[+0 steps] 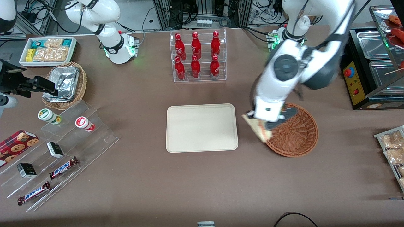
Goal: Place sandwich from basket to tray
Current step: 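Lift the sandwich and carry it over the cream tray, then lower the sandwich onto the tray and open the left gripper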
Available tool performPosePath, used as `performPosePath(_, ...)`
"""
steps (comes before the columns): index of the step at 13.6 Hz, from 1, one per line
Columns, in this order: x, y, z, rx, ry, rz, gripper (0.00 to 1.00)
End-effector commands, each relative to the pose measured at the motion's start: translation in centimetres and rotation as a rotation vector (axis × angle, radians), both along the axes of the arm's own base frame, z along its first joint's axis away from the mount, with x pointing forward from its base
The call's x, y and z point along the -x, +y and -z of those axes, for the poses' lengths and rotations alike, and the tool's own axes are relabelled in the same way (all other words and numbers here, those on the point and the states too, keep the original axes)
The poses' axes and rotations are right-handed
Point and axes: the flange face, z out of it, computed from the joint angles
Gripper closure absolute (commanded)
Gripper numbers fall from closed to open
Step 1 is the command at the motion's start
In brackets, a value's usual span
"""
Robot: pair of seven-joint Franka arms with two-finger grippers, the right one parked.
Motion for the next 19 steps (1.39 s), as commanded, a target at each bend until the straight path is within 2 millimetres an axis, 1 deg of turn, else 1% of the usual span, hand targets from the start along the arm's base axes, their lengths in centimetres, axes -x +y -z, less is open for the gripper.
performPosePath(1,0.8,-7.5,3.2,0.010,0.036,0.122,1.00)
performPosePath(4,2.5,-14.0,7.9,-0.034,0.025,0.252,1.00)
performPosePath(5,3.7,-16.2,9.1,-0.038,0.019,0.291,1.00)
performPosePath(8,6.2,-19.9,11.7,-0.011,-0.017,0.389,1.00)
performPosePath(11,7.4,-21.4,15.0,0.002,-0.008,0.477,1.00)
performPosePath(13,7.8,-21.4,17.8,-0.019,0.023,0.488,1.00)
performPosePath(14,7.9,-21.4,18.7,-0.036,0.018,0.499,1.00)
performPosePath(16,7.8,-21.2,19.3,-0.048,0.016,0.498,1.00)
performPosePath(17,7.7,-21.1,19.5,-0.050,0.019,0.502,0.92)
performPosePath(18,7.8,-21.1,20.0,-0.054,0.025,0.502,0.34)
performPosePath(19,7.9,-21.1,20.1,-0.057,0.024,0.500,0.01)
